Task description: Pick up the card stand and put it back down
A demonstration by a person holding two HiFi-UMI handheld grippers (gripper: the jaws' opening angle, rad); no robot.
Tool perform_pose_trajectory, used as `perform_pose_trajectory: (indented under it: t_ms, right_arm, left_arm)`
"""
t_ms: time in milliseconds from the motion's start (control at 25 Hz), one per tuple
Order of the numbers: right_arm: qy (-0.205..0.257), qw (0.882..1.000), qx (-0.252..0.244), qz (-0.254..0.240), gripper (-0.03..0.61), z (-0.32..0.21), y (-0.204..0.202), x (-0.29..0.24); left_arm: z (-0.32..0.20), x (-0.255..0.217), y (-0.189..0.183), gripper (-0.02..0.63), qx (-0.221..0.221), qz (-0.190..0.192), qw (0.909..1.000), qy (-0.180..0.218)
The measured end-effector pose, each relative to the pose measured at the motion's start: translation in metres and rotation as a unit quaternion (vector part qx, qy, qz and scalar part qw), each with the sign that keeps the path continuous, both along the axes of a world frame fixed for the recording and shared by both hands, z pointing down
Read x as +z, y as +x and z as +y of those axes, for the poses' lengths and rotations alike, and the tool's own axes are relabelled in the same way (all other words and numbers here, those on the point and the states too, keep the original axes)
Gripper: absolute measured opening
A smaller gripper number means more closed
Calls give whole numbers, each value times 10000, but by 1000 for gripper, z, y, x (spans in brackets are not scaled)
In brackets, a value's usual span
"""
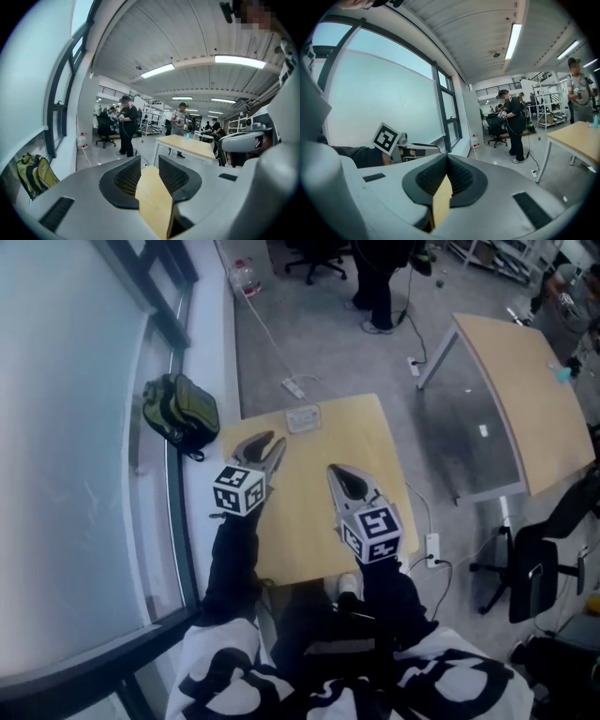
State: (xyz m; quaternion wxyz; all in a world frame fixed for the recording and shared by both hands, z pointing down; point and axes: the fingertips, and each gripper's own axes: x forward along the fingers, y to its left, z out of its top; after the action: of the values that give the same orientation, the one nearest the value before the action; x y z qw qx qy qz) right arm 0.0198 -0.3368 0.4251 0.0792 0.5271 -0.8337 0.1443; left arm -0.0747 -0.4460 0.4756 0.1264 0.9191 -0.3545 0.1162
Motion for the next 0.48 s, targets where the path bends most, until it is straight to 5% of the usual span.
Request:
perform_pose_trajectory:
  t_ms: [280, 480]
  right_arm:
    - [618, 9980, -104, 24, 17, 35, 12, -60]
    - [905, 9958, -145, 51, 17, 66, 14, -81]
  left_arm:
    - [80, -103, 15, 78, -760, 250, 9942, 722]
    - [134, -130, 13, 14, -1259, 150, 9858, 1104]
